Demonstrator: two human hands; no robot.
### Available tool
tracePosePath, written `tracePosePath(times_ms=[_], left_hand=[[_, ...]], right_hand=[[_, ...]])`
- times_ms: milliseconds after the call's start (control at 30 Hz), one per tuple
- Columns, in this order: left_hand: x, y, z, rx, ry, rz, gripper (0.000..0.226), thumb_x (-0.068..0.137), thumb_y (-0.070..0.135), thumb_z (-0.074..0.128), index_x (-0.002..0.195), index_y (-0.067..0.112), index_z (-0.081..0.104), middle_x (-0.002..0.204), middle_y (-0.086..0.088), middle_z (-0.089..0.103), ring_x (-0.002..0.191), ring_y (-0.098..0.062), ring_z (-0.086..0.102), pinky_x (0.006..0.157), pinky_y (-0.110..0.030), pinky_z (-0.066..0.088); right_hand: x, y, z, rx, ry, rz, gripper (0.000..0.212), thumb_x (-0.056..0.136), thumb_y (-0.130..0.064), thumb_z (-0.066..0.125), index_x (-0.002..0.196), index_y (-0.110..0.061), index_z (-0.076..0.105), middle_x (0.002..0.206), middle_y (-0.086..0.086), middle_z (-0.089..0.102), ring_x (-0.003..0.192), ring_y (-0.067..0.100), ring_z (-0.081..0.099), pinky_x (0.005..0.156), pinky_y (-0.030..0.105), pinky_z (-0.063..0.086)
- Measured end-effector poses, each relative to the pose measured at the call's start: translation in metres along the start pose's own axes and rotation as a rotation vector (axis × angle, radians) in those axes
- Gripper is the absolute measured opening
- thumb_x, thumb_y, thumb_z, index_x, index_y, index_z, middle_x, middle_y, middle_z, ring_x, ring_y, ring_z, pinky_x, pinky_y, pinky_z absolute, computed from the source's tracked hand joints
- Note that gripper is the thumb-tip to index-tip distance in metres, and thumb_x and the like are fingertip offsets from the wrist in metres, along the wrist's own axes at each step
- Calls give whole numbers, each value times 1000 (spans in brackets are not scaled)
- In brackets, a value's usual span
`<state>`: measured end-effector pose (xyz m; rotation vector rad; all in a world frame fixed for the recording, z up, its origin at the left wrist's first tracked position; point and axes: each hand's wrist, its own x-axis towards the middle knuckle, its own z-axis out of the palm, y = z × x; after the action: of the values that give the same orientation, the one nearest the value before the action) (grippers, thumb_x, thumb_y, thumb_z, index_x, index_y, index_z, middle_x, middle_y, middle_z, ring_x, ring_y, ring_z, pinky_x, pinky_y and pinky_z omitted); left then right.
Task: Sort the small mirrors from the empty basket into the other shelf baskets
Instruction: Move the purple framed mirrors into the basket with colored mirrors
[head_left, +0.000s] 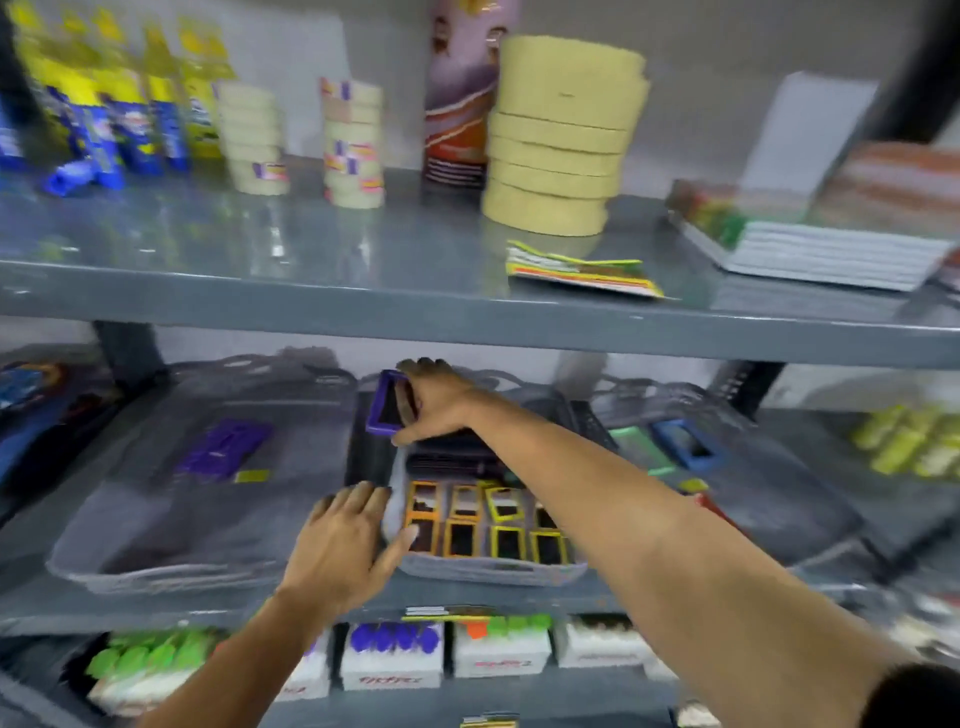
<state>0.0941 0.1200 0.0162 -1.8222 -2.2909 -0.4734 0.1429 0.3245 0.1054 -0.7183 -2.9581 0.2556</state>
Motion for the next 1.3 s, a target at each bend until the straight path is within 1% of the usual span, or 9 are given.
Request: tracePosePath(times_ms=[233, 333, 433, 500, 600, 700, 867, 1167, 1300], left_hand=[[37, 143, 24, -60, 88, 231, 53, 85, 55, 38, 100, 10, 61, 96, -8, 62, 90, -29, 57, 86, -35, 32], [46, 201, 38, -126, 58, 314, 56, 88, 57, 35, 104, 11, 62, 101, -6, 63, 96, -26, 59, 89, -34, 41], [58, 256, 54, -140, -46, 371, 63, 89, 60, 23, 109, 14, 62, 106, -2, 65, 99, -21, 61, 81, -28, 52], [62, 284, 65, -161, -64, 415, 60, 87, 60, 32, 112, 14, 60, 109, -2, 64, 102, -21, 61, 85, -28, 51], [66, 316, 78, -206, -127, 466, 59, 84, 57, 37, 121, 13, 53, 118, -4, 59, 113, -21, 54, 95, -30, 44], [69, 331, 88, -189, -119, 512, 57, 86, 54, 33, 121, 14, 53, 118, -4, 58, 114, -23, 52, 102, -32, 39], [75, 342, 109, -112, -63, 541, 42, 85, 48, 34, 87, 22, 67, 84, 6, 68, 84, -13, 66, 94, -30, 47], [81, 334, 120, -118, 16, 614, 29, 84, 45, 48, 77, 23, 66, 76, 11, 65, 84, -7, 61, 99, -32, 44], [81, 336, 119, -155, 17, 564, 36, 84, 47, 37, 73, 26, 63, 72, 14, 61, 83, -5, 60, 101, -31, 41]], right_hand=[[-112, 137, -36, -103, -14, 214, 88, 50, -57, 78, 119, -12, 47, 114, 15, 56, 104, 34, 55, 89, 39, 48], [-163, 189, -50, -118, -29, 294, 79, 50, -50, 80, 112, -9, 54, 110, 17, 61, 100, 35, 58, 88, 37, 49], [-218, 236, -63, -86, -15, 361, 74, 53, -36, 85, 115, -9, 54, 110, 14, 63, 100, 29, 61, 86, 33, 49], [-248, 259, -70, -93, -63, 389, 73, 55, -33, 86, 115, -9, 51, 109, 14, 62, 99, 31, 61, 83, 34, 49], [-280, 288, -73, -101, -155, 474, 95, 54, -41, 85, 133, -17, 38, 121, 7, 50, 107, 25, 53, 93, 36, 49], [-297, 313, -66, -159, -270, 514, 101, 50, -45, 85, 134, -19, 33, 127, 6, 48, 109, 25, 52, 93, 40, 49], [-307, 341, -48, -206, -384, 483, 96, 46, -40, 88, 125, -19, 40, 117, 1, 52, 100, 20, 54, 88, 40, 52], [-303, 359, -16, -308, -538, 388, 104, 48, -31, 91, 134, -21, 34, 132, 0, 48, 114, 25, 54, 93, 45, 50], [-305, 364, -9, -292, -539, 382, 105, 51, -25, 91, 138, -20, 32, 140, 0, 42, 123, 28, 49, 100, 45, 47]])
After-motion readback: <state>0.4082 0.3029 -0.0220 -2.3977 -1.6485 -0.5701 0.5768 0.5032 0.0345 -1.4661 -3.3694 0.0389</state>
